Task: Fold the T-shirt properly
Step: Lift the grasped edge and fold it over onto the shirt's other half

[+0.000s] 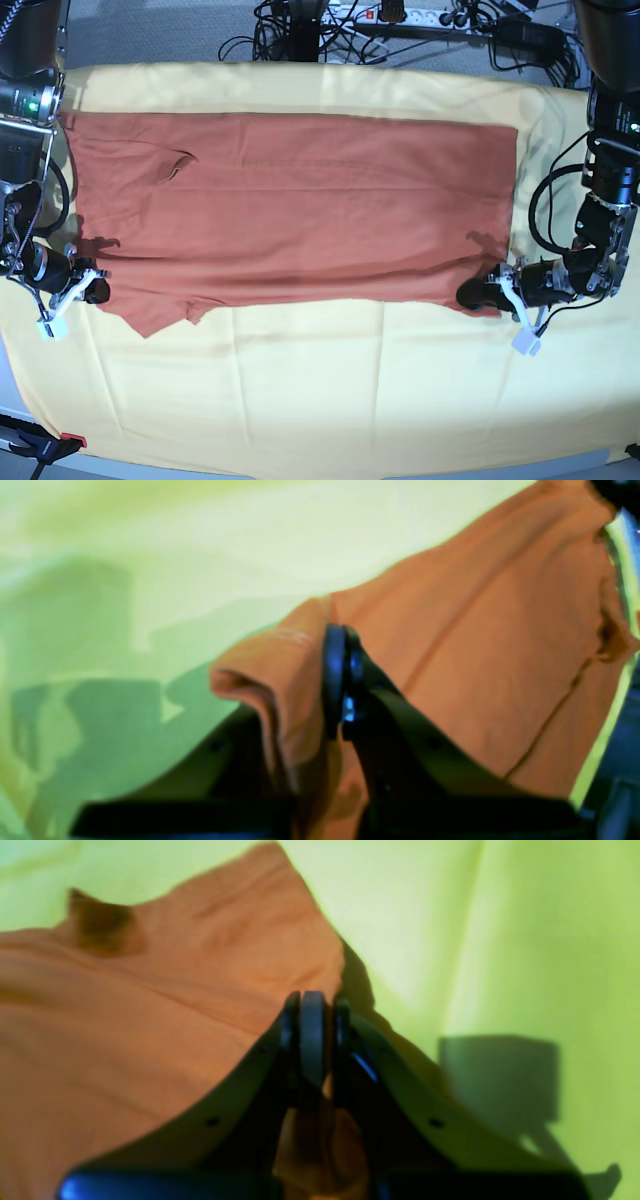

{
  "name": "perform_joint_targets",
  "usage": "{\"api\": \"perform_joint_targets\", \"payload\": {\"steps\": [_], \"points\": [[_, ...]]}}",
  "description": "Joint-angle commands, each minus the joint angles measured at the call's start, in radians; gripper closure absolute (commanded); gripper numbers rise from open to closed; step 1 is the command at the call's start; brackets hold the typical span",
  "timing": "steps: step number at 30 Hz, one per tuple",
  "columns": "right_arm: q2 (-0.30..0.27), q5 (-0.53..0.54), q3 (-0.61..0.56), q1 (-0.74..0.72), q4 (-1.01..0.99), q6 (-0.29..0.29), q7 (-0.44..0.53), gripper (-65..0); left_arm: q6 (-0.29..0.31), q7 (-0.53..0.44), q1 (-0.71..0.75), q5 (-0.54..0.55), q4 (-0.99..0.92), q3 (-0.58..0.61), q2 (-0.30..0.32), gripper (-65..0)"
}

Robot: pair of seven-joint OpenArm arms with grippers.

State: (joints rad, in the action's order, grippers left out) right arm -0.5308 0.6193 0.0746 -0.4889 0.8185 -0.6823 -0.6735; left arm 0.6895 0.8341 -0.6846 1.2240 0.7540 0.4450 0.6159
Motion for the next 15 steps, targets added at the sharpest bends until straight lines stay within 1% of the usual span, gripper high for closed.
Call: {"api": "perform_joint_targets", "payload": {"steps": [1,3,5,9,11,13,15], "points": [[-0.021,0.019,0.005,-0.024,0.045,-0.016,0.025,0.0,0.009,-0.017,-0.036,0.023,0.022,-0.008,0.016,0.0],[-0.023,0.019,0.005,0.0,0.096,-0.016,0.024,0.0,0.009,-0.01,-0.035,0.024,0.036,-0.008,0.016,0.0],[-0.025,0.019,0.005,0.027,0.139,-0.016,0.021,0.0,0.009,0.022,-0.035,0.03,0.052,-0.008,0.016,0.0],[-0.042,0.02,0.005,0.071,0.192,-0.016,0.023,0.0,0.009,0.135,-0.027,0.136,0.087,-0.008,0.022,0.0],[-0.052,0.039,0.005,0.08,0.2,-0.016,0.026,0.0,0.009,0.19,-0.024,0.187,0.106,-0.008,0.025,0.0],[-0.063,0.062,0.005,0.082,0.2,-0.016,0.025,0.0,0.009,0.218,-0.025,0.219,0.124,-0.008,0.033,0.0],[-0.071,0.061,0.005,0.081,0.2,-0.016,0.026,0.0,0.009,0.221,-0.025,0.231,0.145,-0.008,0.045,0.0]]}}
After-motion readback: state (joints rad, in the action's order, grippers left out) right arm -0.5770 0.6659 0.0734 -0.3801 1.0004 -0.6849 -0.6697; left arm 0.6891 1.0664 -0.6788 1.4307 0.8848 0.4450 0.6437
